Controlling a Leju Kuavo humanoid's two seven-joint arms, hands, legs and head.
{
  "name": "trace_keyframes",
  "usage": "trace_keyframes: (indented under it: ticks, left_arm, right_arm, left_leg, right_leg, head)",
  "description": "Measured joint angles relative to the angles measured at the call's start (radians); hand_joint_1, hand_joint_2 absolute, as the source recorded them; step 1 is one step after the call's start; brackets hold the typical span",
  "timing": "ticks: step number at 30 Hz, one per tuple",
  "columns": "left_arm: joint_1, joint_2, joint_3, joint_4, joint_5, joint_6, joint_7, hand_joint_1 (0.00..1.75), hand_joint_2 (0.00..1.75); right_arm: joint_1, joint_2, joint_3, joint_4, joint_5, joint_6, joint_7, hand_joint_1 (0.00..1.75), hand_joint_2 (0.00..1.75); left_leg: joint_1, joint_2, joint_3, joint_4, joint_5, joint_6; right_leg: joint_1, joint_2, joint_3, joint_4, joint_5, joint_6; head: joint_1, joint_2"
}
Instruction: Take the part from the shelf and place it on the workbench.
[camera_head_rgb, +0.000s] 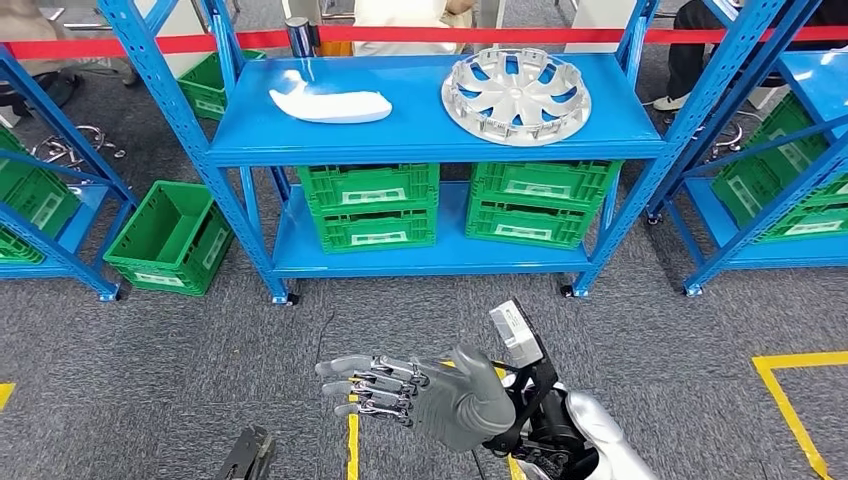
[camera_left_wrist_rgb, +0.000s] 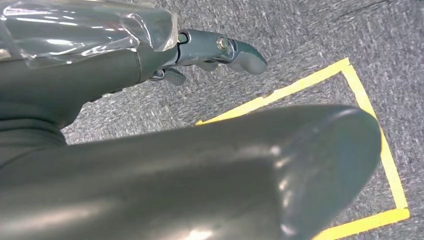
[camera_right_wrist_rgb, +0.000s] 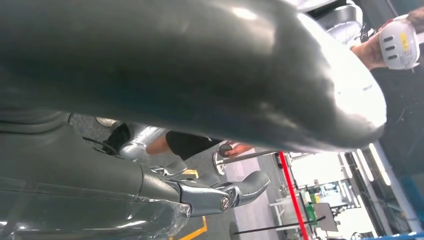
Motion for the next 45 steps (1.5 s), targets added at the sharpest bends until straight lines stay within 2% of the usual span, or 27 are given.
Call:
trace_keyframes:
  ticks: [2,6,8,10,12,14,15,16,18,20,22,24,26,27,28,30,31,32,33,34,36,38,40,42,43,44,45]
  left_arm:
    - [0.000,0.000,-0.002,0.000,0.006,0.001,0.000,0.00,0.00]
    - [0.000,0.003,-0.007,0.000,0.010,0.003,0.000,0.00,0.00]
    - [0.001,0.003,-0.009,0.000,0.015,0.003,0.000,0.00,0.00]
    - [0.005,0.004,-0.011,0.000,0.020,0.003,0.000,0.00,0.00]
    - [0.008,0.004,-0.012,0.000,0.022,0.003,0.000,0.00,0.00]
    - [0.009,0.006,-0.014,0.000,0.024,0.003,0.000,0.00,0.00]
    - [0.009,0.008,-0.015,0.001,0.025,0.003,0.000,0.00,0.00]
    - [0.009,0.011,-0.015,0.001,0.026,0.003,-0.001,0.00,0.00]
    - [0.010,0.015,-0.016,0.002,0.027,0.004,-0.002,0.00,0.00]
    - [0.011,0.017,-0.016,0.002,0.027,0.004,-0.002,0.00,0.00]
    - [0.012,0.016,-0.017,0.002,0.027,0.003,-0.003,0.00,0.00]
    - [0.013,0.014,-0.018,0.002,0.027,0.003,-0.004,0.00,0.00]
    - [0.016,0.011,-0.019,0.002,0.027,0.003,-0.004,0.00,0.00]
    - [0.018,0.010,-0.020,0.002,0.027,0.002,-0.004,0.00,0.00]
    - [0.019,0.009,-0.021,0.002,0.027,0.002,-0.004,0.00,0.00]
    - [0.019,0.007,-0.021,0.002,0.027,0.002,-0.004,0.00,0.00]
    - [0.019,0.008,-0.021,0.002,0.027,0.002,-0.004,0.00,0.00]
    - [0.018,0.008,-0.021,0.003,0.028,0.002,-0.004,0.00,0.00]
    - [0.018,0.009,-0.022,0.003,0.028,0.002,-0.005,0.00,0.00]
    - [0.017,0.009,-0.022,0.003,0.029,0.003,-0.006,0.00,0.00]
    - [0.015,0.009,-0.023,0.002,0.029,0.003,-0.008,0.00,0.00]
    - [0.014,0.009,-0.023,0.002,0.030,0.004,-0.009,0.00,0.00]
    - [0.016,0.010,-0.024,0.002,0.030,0.007,-0.010,0.00,0.00]
    - [0.018,0.010,-0.024,0.002,0.030,0.009,-0.010,0.00,0.00]
    - [0.019,0.010,-0.024,0.002,0.030,0.009,-0.010,0.00,0.00]
    - [0.019,0.010,-0.024,0.002,0.030,0.009,-0.010,0.00,0.00]
    - [0.020,0.013,-0.024,0.003,0.030,0.009,-0.010,0.00,0.00]
  right_arm:
    - [-0.001,-0.001,0.000,-0.001,0.000,0.004,0.000,0.00,0.00]
    - [-0.001,0.000,0.000,-0.004,0.000,0.006,0.000,0.00,0.00]
    - [-0.001,0.002,0.002,-0.005,-0.001,0.010,0.000,0.00,0.00]
    - [-0.001,0.002,0.003,-0.005,-0.001,0.013,0.000,0.00,0.00]
    - [0.000,0.003,0.004,-0.005,-0.001,0.016,0.000,0.00,0.00]
    - [0.000,0.004,0.004,-0.005,-0.001,0.017,0.000,0.00,0.00]
    - [-0.001,0.005,0.004,-0.005,-0.001,0.017,0.000,0.00,0.00]
    - [-0.002,0.007,0.004,-0.005,-0.001,0.017,0.000,0.00,0.00]
    - [-0.001,0.009,0.004,-0.006,-0.001,0.018,0.000,0.00,0.00]
    - [-0.001,0.010,0.004,-0.008,-0.001,0.020,0.000,0.00,0.00]
    - [-0.003,0.008,0.004,-0.009,-0.002,0.022,0.000,0.00,0.00]
    - [-0.002,0.005,0.004,-0.009,-0.003,0.023,-0.001,0.00,0.00]
    - [0.001,0.002,0.004,-0.009,-0.002,0.023,0.000,0.00,0.00]
    - [0.002,0.000,0.004,-0.009,-0.002,0.023,0.000,0.00,0.00]
    - [0.002,-0.001,0.004,-0.009,-0.002,0.023,0.000,0.00,0.00]
    - [0.003,-0.003,0.004,-0.008,-0.002,0.024,0.000,0.00,0.00]
    - [0.004,-0.003,0.004,-0.008,-0.002,0.025,0.000,0.00,0.00]
    - [0.005,-0.004,0.004,-0.008,-0.003,0.026,-0.001,0.00,0.00]
    - [0.005,-0.004,0.004,-0.008,-0.003,0.027,-0.001,0.00,0.00]
    - [0.005,-0.004,0.004,-0.008,-0.003,0.028,-0.001,0.00,0.00]
    - [0.005,-0.003,0.003,-0.010,-0.005,0.031,-0.002,0.00,0.00]
    - [0.006,-0.001,0.004,-0.010,-0.006,0.033,-0.002,0.00,0.00]
    - [0.007,0.000,0.004,-0.010,-0.007,0.035,-0.002,0.00,0.00]
    - [0.008,0.000,0.004,-0.010,-0.007,0.036,-0.003,0.00,0.00]
    - [0.008,0.000,0.004,-0.010,-0.008,0.036,-0.003,0.00,0.00]
    - [0.008,0.000,0.004,-0.010,-0.008,0.037,-0.004,0.00,0.00]
    - [0.008,0.001,0.004,-0.010,-0.008,0.037,-0.006,0.00,0.00]
  left_leg:
    - [-0.003,0.000,0.001,0.007,-0.013,-0.011]
    - [0.005,0.001,-0.007,0.045,-0.042,-0.033]
    - [0.009,0.003,-0.066,0.160,-0.086,-0.045]
    - [0.012,0.003,-0.151,0.287,-0.116,-0.052]
    - [0.012,0.003,-0.180,0.289,-0.072,-0.049]
    - [0.007,0.003,-0.140,0.161,0.025,-0.031]
    - [0.002,0.004,-0.115,0.102,0.056,-0.019]
    - [-0.005,0.005,-0.095,0.059,0.069,-0.006]
    - [-0.018,0.007,-0.076,0.024,0.058,0.014]
    - [-0.018,0.006,-0.050,-0.009,0.052,0.025]
    - [-0.011,0.004,-0.016,-0.034,0.047,0.031]
    - [-0.005,0.002,0.005,-0.041,0.033,0.031]
    - [-0.001,-0.001,0.025,-0.041,0.014,0.025]
    - [0.001,-0.003,0.039,-0.041,0.003,0.020]
    - [0.005,-0.005,0.055,-0.040,-0.010,0.013]
    - [0.009,-0.006,0.085,-0.033,-0.041,-0.003]
    - [0.008,-0.006,0.094,-0.028,-0.056,-0.011]
    - [0.007,-0.005,0.097,-0.024,-0.070,-0.019]
    - [0.007,-0.004,0.102,-0.020,-0.079,-0.026]
    - [0.009,-0.002,0.104,-0.017,-0.082,-0.030]
    - [0.015,0.001,0.091,0.030,-0.077,-0.038]
    - [0.018,0.003,0.019,0.147,-0.085,-0.046]
    - [0.019,0.003,-0.075,0.265,-0.134,-0.053]
    - [0.018,0.003,-0.130,0.288,-0.167,-0.050]
    - [0.016,0.003,-0.136,0.255,-0.151,-0.043]
    - [0.013,0.003,-0.131,0.199,-0.108,-0.031]
    - [0.005,0.003,-0.123,0.136,-0.041,-0.014]
  right_leg:
    - [0.004,-0.001,0.031,-0.055,0.012,-0.017]
    - [0.000,0.003,0.051,-0.058,0.002,-0.050]
    - [-0.002,0.003,0.066,-0.059,-0.008,-0.062]
    - [0.001,0.005,0.078,-0.059,-0.020,-0.066]
    - [0.004,0.008,0.098,-0.059,-0.037,-0.065]
    - [0.006,0.010,0.123,-0.060,-0.056,-0.063]
    - [0.008,0.010,0.132,-0.062,-0.065,-0.060]
    - [0.006,0.011,0.136,-0.065,-0.071,-0.056]
    - [0.005,0.010,0.141,-0.070,-0.070,-0.043]
    - [0.005,0.007,0.143,-0.060,-0.065,-0.031]
    - [0.006,0.004,0.104,0.014,-0.074,-0.027]
    - [0.003,0.004,0.016,0.141,-0.108,-0.033]
    - [-0.003,0.003,-0.057,0.211,-0.139,-0.030]
    - [-0.007,0.003,-0.071,0.199,-0.135,-0.020]
    - [-0.012,0.002,-0.068,0.153,-0.109,-0.003]
    - [-0.021,-0.007,-0.043,0.023,-0.014,0.032]
    - [-0.022,-0.012,-0.029,-0.023,0.025,0.032]
    - [-0.021,-0.014,-0.022,-0.044,0.048,0.023]
    - [-0.018,-0.015,-0.019,-0.047,0.052,0.004]
    - [-0.017,-0.010,-0.012,-0.044,0.046,-0.015]
    - [-0.017,-0.005,0.005,-0.046,0.036,-0.035]
    - [-0.016,-0.002,0.026,-0.049,0.020,-0.049]
    - [-0.012,0.002,0.045,-0.049,0.000,-0.055]
    - [-0.005,0.007,0.072,-0.049,-0.022,-0.057]
    - [-0.001,0.008,0.090,-0.049,-0.034,-0.057]
    - [0.003,0.009,0.108,-0.050,-0.047,-0.057]
    - [0.005,0.010,0.121,-0.052,-0.059,-0.057]
  head:
    - [0.000,0.000]
    - [-0.004,0.000]
    - [-0.007,0.000]
    - [-0.007,0.000]
    - [-0.007,0.000]
    - [-0.007,0.000]
    - [-0.005,0.000]
    - [-0.004,0.000]
    - [-0.005,0.000]
    - [-0.008,0.000]
    - [-0.005,0.000]
    - [-0.002,0.000]
    - [-0.001,0.000]
    - [-0.001,0.000]
    - [-0.001,0.000]
    - [0.000,0.000]
    - [0.001,0.000]
    - [0.001,0.000]
    - [0.001,0.000]
    - [0.000,0.000]
    - [-0.001,0.000]
    - [-0.003,0.000]
    - [-0.004,0.000]
    - [-0.004,0.000]
    - [-0.004,0.000]
    - [-0.004,0.000]
    - [-0.003,0.000]
